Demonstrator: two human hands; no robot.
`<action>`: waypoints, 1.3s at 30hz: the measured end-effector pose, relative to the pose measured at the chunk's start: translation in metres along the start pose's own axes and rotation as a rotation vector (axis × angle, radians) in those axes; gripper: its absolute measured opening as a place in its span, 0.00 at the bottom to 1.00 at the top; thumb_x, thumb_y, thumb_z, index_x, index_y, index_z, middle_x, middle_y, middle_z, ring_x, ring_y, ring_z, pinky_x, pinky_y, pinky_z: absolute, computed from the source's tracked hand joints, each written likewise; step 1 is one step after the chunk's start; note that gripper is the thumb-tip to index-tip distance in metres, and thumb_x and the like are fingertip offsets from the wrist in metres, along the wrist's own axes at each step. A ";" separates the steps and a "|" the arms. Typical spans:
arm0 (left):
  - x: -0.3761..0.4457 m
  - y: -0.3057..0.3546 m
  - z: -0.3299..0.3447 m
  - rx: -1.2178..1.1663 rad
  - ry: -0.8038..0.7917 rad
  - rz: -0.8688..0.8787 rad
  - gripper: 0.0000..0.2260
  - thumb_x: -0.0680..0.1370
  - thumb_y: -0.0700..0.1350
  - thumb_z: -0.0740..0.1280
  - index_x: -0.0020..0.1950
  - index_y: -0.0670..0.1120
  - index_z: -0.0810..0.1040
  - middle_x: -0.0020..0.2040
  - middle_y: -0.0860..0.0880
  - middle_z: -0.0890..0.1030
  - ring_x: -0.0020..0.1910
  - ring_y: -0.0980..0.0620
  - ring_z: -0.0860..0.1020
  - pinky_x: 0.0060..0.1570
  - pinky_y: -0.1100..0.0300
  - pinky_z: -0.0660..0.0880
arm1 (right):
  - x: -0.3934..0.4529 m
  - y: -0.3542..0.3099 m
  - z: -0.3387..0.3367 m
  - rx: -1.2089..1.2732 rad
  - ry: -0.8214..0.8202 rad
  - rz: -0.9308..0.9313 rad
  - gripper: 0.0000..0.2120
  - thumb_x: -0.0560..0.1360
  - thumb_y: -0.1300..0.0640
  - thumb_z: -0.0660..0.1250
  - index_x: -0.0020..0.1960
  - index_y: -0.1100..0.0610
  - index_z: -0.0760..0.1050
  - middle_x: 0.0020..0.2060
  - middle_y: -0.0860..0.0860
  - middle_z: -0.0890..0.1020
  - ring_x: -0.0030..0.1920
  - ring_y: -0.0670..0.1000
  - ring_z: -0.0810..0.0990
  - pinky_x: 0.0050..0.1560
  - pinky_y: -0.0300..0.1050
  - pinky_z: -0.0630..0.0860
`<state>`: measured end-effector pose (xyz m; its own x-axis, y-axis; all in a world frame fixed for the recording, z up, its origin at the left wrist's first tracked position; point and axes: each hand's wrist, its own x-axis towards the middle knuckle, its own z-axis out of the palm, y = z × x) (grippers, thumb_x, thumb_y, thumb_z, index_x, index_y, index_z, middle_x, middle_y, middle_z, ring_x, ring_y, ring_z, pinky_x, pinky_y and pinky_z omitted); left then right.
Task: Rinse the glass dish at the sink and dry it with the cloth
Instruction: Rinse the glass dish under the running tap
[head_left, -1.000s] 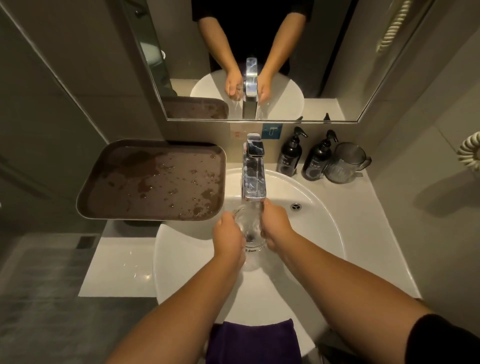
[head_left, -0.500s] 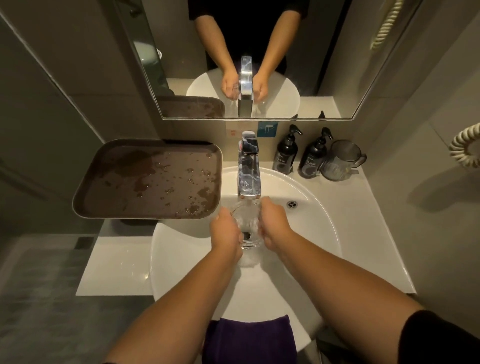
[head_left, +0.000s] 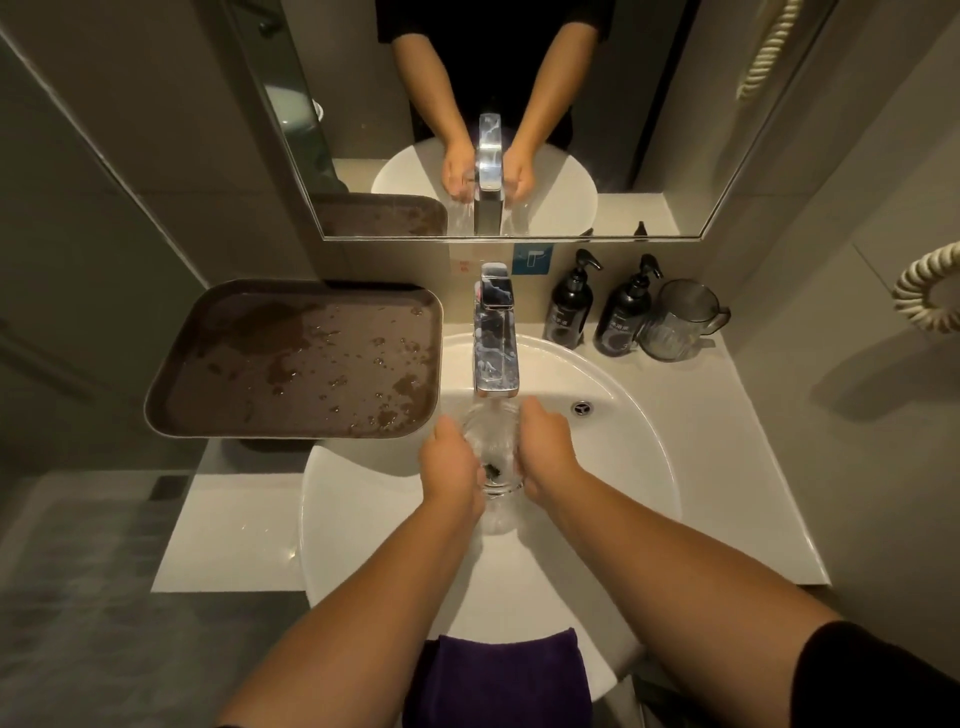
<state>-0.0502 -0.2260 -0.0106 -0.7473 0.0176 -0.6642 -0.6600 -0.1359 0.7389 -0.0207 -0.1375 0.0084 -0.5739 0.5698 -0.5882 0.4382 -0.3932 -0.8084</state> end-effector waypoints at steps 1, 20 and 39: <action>-0.001 -0.004 0.001 -0.067 0.013 -0.034 0.13 0.75 0.45 0.56 0.30 0.48 0.66 0.20 0.52 0.67 0.16 0.54 0.64 0.18 0.68 0.61 | -0.002 0.004 0.000 0.074 0.019 0.037 0.09 0.72 0.57 0.57 0.35 0.57 0.71 0.26 0.51 0.73 0.28 0.52 0.72 0.30 0.43 0.69; 0.005 0.011 -0.007 0.158 -0.098 0.034 0.17 0.78 0.50 0.57 0.30 0.49 0.68 0.23 0.53 0.69 0.21 0.52 0.67 0.26 0.61 0.64 | 0.004 0.002 -0.003 -0.036 -0.048 -0.036 0.12 0.72 0.56 0.57 0.31 0.55 0.70 0.19 0.45 0.71 0.22 0.47 0.69 0.24 0.38 0.65; 0.020 0.017 -0.007 0.683 -0.221 0.310 0.21 0.80 0.58 0.54 0.35 0.47 0.74 0.32 0.49 0.74 0.32 0.48 0.70 0.35 0.55 0.67 | 0.015 -0.012 -0.009 -0.431 -0.251 -0.144 0.15 0.75 0.54 0.63 0.30 0.53 0.71 0.17 0.43 0.68 0.23 0.48 0.63 0.26 0.39 0.59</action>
<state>-0.0761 -0.2353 -0.0124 -0.8561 0.2848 -0.4312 -0.2663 0.4720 0.8404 -0.0285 -0.1180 0.0098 -0.7744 0.3845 -0.5025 0.5576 0.0394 -0.8292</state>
